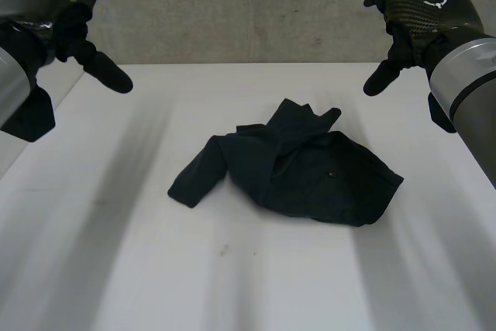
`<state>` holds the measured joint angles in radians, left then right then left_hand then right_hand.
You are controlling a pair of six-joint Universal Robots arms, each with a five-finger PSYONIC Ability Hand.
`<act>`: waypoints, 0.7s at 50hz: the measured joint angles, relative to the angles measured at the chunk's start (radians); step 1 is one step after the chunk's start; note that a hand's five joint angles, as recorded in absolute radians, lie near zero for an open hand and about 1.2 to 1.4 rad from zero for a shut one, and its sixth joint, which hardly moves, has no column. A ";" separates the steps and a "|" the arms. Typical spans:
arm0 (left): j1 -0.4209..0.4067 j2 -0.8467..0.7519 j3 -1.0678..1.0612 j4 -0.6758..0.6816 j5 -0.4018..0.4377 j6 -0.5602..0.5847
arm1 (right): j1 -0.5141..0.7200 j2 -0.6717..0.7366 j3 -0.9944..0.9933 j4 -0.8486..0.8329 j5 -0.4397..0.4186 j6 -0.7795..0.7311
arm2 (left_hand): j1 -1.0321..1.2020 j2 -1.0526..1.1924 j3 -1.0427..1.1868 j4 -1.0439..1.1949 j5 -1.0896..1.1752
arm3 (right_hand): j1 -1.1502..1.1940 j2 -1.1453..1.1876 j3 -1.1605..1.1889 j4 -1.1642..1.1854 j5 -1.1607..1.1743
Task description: Fold the shorts.
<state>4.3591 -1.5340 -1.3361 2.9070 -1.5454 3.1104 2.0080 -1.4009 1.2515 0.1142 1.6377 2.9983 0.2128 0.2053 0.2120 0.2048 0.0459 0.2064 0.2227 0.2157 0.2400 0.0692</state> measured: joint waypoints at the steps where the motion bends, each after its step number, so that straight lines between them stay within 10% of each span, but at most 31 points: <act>1: -0.002 -0.002 -0.006 0.005 0.001 0.003 | -0.001 0.001 0.000 0.004 -0.010 -0.008 | 0.000 0.000 0.000 0.000 0.000 | 0.000 0.000 0.000 0.000 0.000; 16: -0.188 -0.283 -0.026 0.270 0.006 0.170 | -0.072 0.086 0.142 0.189 -0.213 -0.149 | 0.000 0.000 0.000 0.000 0.000 | 0.000 0.000 0.000 0.000 0.000; 26: -0.279 -0.689 0.212 0.294 -0.003 0.421 | -0.071 0.167 0.461 -0.169 -0.204 -0.096 | 0.012 0.015 0.008 0.012 0.009 | 0.000 0.000 0.000 0.000 0.000; 31: -0.302 -0.830 0.339 0.188 -0.025 0.489 | -0.063 0.258 0.543 -0.364 -0.156 -0.098 | 0.449 0.426 0.401 0.412 0.395 | 0.089 0.111 0.119 0.095 0.091; 35: -0.302 -0.860 0.368 0.144 -0.067 0.494 | -0.062 0.305 0.524 -0.389 -0.132 -0.123 | 0.813 0.804 0.793 0.804 0.775 | 0.509 0.652 0.628 0.602 0.564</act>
<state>4.0572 -2.3939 -0.9677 3.0506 -1.6123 3.6042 1.9465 -1.0957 1.7752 -0.2744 1.5058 2.8755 1.0262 1.0094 1.0048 1.0093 0.8213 0.7149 0.8751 0.8436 0.8423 0.6328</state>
